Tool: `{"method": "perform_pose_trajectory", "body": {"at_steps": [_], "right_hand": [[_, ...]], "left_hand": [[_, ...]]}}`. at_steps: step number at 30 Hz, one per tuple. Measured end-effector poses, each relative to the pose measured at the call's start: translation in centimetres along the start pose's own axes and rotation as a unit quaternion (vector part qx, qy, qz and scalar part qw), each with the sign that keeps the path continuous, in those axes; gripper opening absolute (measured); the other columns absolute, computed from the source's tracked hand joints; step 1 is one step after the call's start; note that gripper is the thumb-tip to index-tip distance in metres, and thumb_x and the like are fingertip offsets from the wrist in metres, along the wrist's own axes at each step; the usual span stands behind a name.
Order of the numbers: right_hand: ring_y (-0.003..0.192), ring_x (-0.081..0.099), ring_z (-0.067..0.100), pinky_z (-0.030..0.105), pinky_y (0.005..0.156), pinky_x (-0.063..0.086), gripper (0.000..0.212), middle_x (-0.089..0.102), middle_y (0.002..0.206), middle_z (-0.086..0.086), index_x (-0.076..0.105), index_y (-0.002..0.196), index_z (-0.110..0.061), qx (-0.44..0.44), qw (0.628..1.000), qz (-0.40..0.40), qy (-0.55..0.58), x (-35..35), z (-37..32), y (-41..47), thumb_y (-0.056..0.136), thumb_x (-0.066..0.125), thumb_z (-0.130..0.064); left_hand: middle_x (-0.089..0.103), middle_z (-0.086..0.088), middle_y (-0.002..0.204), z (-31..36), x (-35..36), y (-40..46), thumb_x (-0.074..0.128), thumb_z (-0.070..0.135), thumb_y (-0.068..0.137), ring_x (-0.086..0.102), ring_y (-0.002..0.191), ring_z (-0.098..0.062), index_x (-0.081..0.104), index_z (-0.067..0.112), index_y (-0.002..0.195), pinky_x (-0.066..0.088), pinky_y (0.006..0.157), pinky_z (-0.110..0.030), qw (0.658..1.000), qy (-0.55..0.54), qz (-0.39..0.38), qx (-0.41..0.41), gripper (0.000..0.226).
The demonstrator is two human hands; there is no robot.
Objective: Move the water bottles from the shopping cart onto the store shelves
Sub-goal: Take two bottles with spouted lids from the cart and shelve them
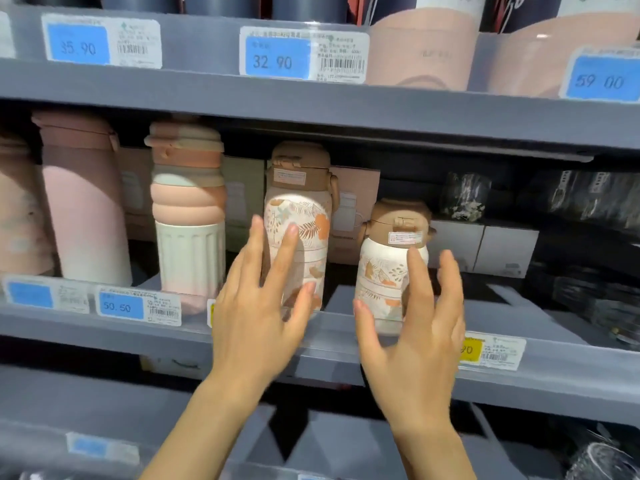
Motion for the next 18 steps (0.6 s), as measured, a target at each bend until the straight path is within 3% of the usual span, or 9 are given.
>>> {"method": "perform_pose_trajectory", "body": {"at_steps": [3,5,9,13,18], "right_hand": [[0.136,0.038,0.031,0.056,0.104,0.039,0.054,0.033,0.148,0.012,0.043,0.137,-0.018,-0.049,0.996,0.013,0.077,-0.3,-1.7,-2.9,0.087,0.06,-0.028],[0.133,0.043,0.029,0.053,0.101,0.043,0.045,0.04,0.143,0.012,0.05,0.132,-0.014,-0.068,0.988,0.006,0.137,-0.1,-3.3,-4.8,0.088,0.06,-0.019],[0.127,0.05,0.027,0.042,0.101,0.046,0.036,0.048,0.138,0.016,0.061,0.124,-0.008,-0.053,0.971,-0.051,0.228,1.7,-7.1,-8.1,0.089,0.059,-0.016],[0.128,0.047,0.013,0.032,0.103,0.042,0.035,0.049,0.138,0.007,0.063,0.123,-0.013,-0.018,0.949,-0.147,0.277,4.4,-12.5,-11.6,0.09,0.056,-0.023],[0.121,0.047,0.004,0.038,0.091,0.048,0.03,0.047,0.133,-0.006,0.062,0.118,-0.022,0.012,0.92,-0.223,0.321,9.0,-22.4,-17.1,0.091,0.053,-0.032]], "left_hand": [[0.031,-0.008,0.157,0.0,-1.9,-3.5,0.052,0.033,0.093,0.044,0.133,-0.023,0.036,0.022,0.148,0.041,0.097,-0.034,0.999,-0.015,-0.012,0.042,0.058],[0.039,-0.007,0.152,-0.6,-3.6,-5.6,0.055,0.029,0.091,0.049,0.129,-0.021,0.044,0.019,0.143,0.041,0.101,-0.031,0.999,0.001,-0.024,0.047,0.054],[0.057,-0.005,0.136,-3.0,-8.5,-9.1,0.057,0.026,0.092,0.059,0.113,-0.02,0.059,0.017,0.131,0.046,0.095,-0.028,1.0,0.018,-0.017,0.016,0.041],[0.068,-0.004,0.114,-7.0,-14.1,-11.4,0.057,0.022,0.091,0.065,0.1,-0.019,0.072,0.009,0.112,0.05,0.089,-0.027,0.997,0.072,-0.006,-0.014,0.029],[0.07,-0.002,0.106,-15.6,-22.3,-15.3,0.057,0.024,0.091,0.067,0.095,-0.016,0.074,0.009,0.103,0.052,0.084,-0.031,0.991,0.111,-0.035,-0.072,0.026]]}}
Point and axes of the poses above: each hand's wrist, its own y-axis towards the middle knuckle, its own x-axis out of the palm, z = x × y, the point moved 6 cm from there along y, towards the middle knuckle
